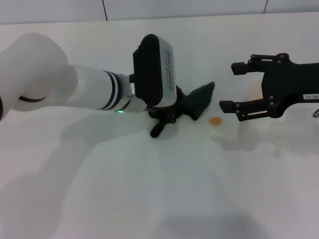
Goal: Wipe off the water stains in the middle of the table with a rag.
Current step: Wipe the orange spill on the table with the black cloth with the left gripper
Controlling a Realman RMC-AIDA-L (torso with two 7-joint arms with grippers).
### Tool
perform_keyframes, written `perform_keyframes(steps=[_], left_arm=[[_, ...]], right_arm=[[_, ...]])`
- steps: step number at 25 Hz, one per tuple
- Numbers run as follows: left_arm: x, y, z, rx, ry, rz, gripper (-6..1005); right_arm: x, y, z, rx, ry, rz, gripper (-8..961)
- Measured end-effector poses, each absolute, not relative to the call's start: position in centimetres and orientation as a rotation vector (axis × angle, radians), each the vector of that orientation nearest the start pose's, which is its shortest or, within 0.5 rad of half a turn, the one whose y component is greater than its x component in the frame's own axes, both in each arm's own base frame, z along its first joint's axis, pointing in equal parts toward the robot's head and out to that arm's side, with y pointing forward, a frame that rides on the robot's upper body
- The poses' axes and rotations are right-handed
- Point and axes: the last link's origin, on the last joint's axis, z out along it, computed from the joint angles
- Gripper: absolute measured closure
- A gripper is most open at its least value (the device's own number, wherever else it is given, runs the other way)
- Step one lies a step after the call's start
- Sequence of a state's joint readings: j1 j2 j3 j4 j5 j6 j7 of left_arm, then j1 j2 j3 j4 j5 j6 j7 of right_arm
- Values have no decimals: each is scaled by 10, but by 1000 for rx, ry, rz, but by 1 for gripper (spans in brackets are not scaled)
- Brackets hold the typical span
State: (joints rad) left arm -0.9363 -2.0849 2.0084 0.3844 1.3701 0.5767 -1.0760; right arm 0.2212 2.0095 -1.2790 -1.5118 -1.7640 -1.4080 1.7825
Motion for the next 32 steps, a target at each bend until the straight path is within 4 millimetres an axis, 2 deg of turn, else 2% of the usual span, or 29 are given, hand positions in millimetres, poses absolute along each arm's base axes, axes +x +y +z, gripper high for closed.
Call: perform_keyframes(steps=[5, 11, 18, 26, 32], left_arm=[[-174, 402, -140, -2726, 424, 168, 879], [-157, 399, -146, -2732, 510, 123, 887], [-145, 388, -155, -2774, 585, 81, 888], [-146, 369, -169, -2842, 636, 83, 888], [-144, 358, -175, -2875, 667, 76, 889]], right_arm=[[177, 308, 54, -2737, 220, 456, 83], [178, 308, 53, -2737, 226, 455, 83], [177, 307, 53, -2742, 227, 455, 83], [178, 306, 54, -2738, 229, 454, 129], [178, 307, 54, -2735, 226, 455, 128]])
